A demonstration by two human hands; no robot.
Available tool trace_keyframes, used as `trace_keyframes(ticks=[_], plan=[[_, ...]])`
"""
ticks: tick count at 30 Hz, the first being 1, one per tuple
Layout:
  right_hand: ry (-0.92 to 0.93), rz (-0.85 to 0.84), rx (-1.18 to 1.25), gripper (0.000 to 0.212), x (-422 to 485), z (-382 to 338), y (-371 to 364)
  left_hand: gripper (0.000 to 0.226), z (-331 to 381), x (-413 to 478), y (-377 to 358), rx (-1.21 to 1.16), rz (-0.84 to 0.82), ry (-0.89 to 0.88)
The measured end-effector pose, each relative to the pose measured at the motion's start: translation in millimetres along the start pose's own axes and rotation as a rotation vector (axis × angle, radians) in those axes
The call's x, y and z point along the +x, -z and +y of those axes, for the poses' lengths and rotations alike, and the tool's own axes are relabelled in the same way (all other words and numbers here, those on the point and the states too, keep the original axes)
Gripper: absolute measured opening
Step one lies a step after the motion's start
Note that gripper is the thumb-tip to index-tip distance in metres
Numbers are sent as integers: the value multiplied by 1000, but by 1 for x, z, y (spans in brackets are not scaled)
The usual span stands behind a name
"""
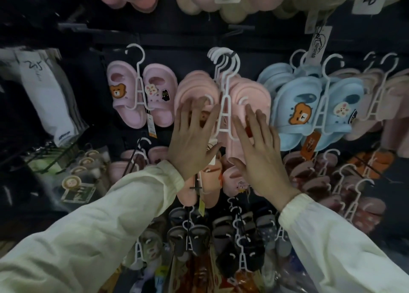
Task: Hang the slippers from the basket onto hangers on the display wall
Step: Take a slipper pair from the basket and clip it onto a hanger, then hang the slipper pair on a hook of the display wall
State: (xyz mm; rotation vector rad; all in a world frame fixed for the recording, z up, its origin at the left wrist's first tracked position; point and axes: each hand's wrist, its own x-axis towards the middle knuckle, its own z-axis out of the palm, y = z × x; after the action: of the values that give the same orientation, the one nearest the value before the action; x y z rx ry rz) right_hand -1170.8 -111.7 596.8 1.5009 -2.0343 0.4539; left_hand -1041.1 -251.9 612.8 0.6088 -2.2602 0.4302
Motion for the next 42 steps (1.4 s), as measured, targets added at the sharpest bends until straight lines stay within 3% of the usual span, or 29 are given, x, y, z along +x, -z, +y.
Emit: trace_keyframes(ticks=[9, 19, 25, 34, 42], plan=[[-6, -26, 86, 97, -51, -8, -6, 81, 35, -51, -1, -42, 10, -48], [-17, -146, 143, 90, -136, 2, -26, 80, 94, -124, -13, -219, -197, 4], [-22, -272, 220, 89, -193, 23, -38, 75, 142, -161, -23, -348, -303, 122], [-56, -475, 402, 93, -273, 62, -58, 73, 219, -225, -32, -315, -507, 363], [106, -655, 523, 90, -331, 72, -86, 80, 267, -284, -41, -316, -633, 575]])
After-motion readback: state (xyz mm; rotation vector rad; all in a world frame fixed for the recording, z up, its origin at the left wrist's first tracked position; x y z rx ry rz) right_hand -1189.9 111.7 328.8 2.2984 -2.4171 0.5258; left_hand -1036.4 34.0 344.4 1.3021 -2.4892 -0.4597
